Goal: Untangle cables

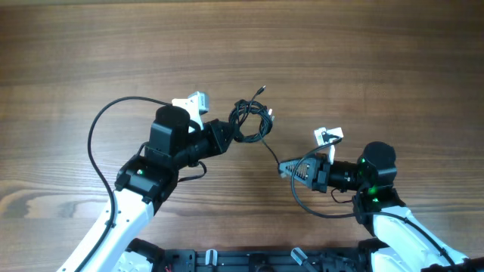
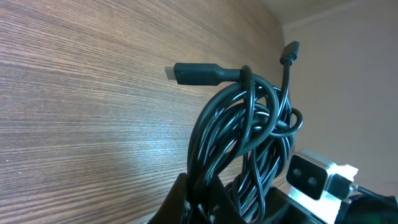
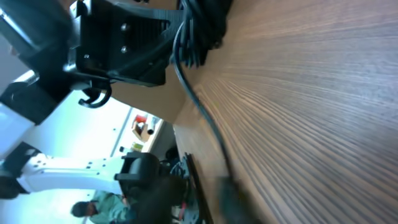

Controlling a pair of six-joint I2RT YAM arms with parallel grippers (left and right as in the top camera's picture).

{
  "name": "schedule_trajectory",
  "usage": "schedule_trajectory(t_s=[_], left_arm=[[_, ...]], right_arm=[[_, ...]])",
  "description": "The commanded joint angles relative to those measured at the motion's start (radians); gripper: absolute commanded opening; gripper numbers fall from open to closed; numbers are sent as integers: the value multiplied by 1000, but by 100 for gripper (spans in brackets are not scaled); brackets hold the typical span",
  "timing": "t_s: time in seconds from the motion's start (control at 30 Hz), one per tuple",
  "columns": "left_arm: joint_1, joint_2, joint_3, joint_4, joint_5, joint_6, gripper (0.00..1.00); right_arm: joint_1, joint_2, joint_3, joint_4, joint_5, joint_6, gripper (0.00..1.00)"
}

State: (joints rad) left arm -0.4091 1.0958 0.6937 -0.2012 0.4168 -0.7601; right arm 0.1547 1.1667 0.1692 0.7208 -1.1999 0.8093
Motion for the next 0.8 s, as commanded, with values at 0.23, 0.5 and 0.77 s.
schedule_trajectory(t_s=[0.23,0.5,0.77], left_arm=[[1,5,21,8,2,-42,4],[1,24,21,8,1,-40,4],[2,69,21,136,104,26,4]], right_arm=[[5,6,9,4,-21,-140,37],[5,6,9,307,-144,151,4],[5,8,23,361,-101,-45,100]])
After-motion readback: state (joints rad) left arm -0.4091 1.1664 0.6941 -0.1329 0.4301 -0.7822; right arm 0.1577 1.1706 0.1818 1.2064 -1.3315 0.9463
